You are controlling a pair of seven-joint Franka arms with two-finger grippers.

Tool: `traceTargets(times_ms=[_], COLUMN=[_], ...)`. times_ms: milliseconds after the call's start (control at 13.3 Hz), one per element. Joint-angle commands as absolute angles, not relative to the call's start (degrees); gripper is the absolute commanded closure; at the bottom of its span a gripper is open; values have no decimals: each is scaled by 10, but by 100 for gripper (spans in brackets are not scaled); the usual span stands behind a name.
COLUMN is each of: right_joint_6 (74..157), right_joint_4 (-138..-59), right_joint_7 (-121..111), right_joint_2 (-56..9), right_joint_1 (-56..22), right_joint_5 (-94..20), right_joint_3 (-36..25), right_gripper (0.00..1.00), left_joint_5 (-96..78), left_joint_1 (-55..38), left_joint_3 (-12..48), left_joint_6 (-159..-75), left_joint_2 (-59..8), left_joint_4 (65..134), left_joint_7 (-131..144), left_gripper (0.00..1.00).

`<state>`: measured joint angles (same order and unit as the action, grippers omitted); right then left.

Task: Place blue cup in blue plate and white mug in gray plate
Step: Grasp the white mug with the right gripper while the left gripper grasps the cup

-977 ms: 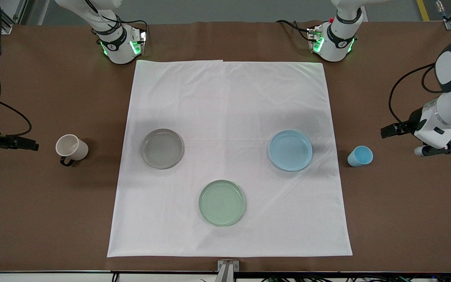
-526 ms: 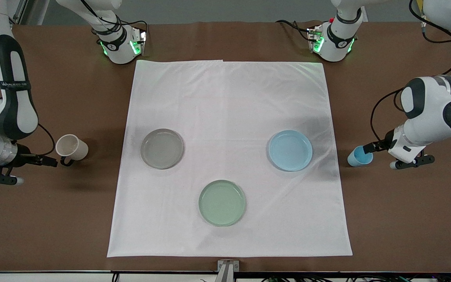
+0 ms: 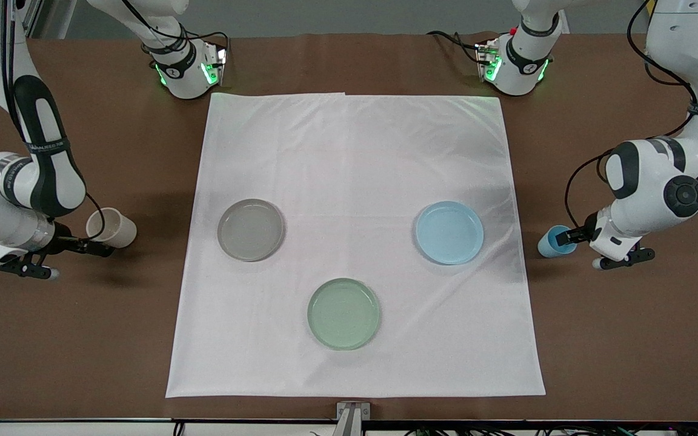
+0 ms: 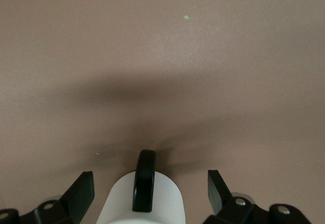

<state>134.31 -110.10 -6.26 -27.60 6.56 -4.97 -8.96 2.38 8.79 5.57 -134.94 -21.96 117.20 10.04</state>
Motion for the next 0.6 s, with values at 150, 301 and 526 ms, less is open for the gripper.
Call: traceTargets(times_ms=[150,301,526], right_joint_6=[1350,1350,1351], right_joint_4=[-1106,-1105,-1105], right_joint_7=[-65,-69,-70], right_joint_2=[-287,-287,-287], right_joint_1=[76,76,76], right_joint_5=[-72,-72,-72], right_joint_3=[-82,-83,-83], right_gripper=[26,41,60], left_joint_5=[22,21,21], left_joint_1=[89,86,84], left_joint_3=[57,58,68], left_joint_6=[-1355,-1355,-1340], left_joint_2=[-234,-233,-212], left_joint_4=[1173,1173,1173], left_joint_7=[103,105,107], left_gripper=[63,91,100])
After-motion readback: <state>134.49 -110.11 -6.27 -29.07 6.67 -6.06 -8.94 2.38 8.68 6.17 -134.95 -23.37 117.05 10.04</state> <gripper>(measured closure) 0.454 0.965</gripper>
